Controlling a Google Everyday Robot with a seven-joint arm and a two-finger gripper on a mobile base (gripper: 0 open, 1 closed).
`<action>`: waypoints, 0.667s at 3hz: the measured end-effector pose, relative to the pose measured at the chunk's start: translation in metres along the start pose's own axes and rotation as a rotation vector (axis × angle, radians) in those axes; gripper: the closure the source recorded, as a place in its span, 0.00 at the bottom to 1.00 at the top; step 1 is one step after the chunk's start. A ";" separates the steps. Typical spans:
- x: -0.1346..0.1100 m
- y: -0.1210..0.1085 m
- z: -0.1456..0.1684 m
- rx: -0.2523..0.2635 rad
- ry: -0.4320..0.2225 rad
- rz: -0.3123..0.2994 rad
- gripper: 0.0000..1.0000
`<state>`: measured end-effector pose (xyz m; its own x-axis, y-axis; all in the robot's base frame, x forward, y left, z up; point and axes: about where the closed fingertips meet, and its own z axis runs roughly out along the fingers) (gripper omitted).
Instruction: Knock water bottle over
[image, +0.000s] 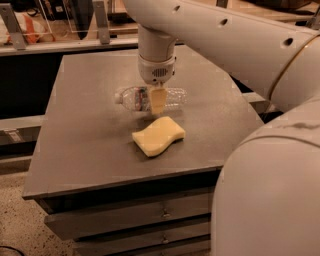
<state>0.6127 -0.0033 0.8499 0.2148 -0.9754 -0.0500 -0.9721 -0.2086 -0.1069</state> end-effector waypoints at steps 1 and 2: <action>-0.001 0.003 -0.001 -0.007 -0.015 0.013 0.60; -0.003 0.004 -0.001 -0.011 -0.027 0.019 0.36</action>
Offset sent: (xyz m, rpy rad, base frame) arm -0.0072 0.0027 0.0045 0.0363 0.0267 -0.0226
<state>0.6083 -0.0010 0.8509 0.1984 -0.9770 -0.0785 -0.9770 -0.1908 -0.0952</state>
